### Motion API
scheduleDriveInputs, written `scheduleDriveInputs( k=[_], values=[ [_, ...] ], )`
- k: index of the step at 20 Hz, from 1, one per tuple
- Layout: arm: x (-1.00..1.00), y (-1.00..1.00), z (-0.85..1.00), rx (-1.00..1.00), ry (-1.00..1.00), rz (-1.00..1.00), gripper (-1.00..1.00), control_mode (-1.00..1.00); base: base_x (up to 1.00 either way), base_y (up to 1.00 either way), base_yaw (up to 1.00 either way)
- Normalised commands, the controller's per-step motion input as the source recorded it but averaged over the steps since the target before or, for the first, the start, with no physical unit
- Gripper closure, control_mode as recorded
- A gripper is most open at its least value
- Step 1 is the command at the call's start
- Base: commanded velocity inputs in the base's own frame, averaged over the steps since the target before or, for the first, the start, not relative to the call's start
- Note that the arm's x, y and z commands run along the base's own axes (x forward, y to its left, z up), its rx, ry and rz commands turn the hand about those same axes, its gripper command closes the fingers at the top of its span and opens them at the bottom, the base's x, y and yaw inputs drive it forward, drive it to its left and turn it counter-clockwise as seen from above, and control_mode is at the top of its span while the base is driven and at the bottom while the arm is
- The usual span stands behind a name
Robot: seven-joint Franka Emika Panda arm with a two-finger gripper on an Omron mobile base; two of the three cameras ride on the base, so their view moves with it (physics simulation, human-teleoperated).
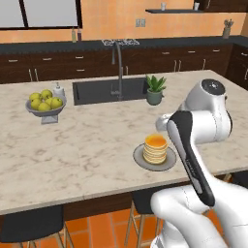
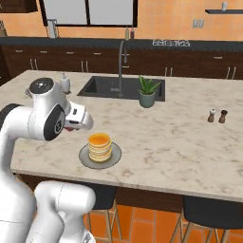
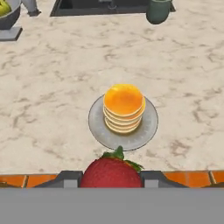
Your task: Take the strawberry from the fridge and place it on top of the pancake, located on the dining counter.
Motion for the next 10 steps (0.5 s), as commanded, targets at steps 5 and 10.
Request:
scheduleDriveInputs(
  k=[5, 10],
  values=[
    [1.0, -0.06, -0.48, 0.0, 0.26, 0.0, 1.0, -1.0, 0.0, 0.0, 0.0],
    [0.95, -0.06, -0.56, 0.0, 0.12, 0.0, 1.0, -1.0, 0.0, 0.0, 0.0]
  ],
)
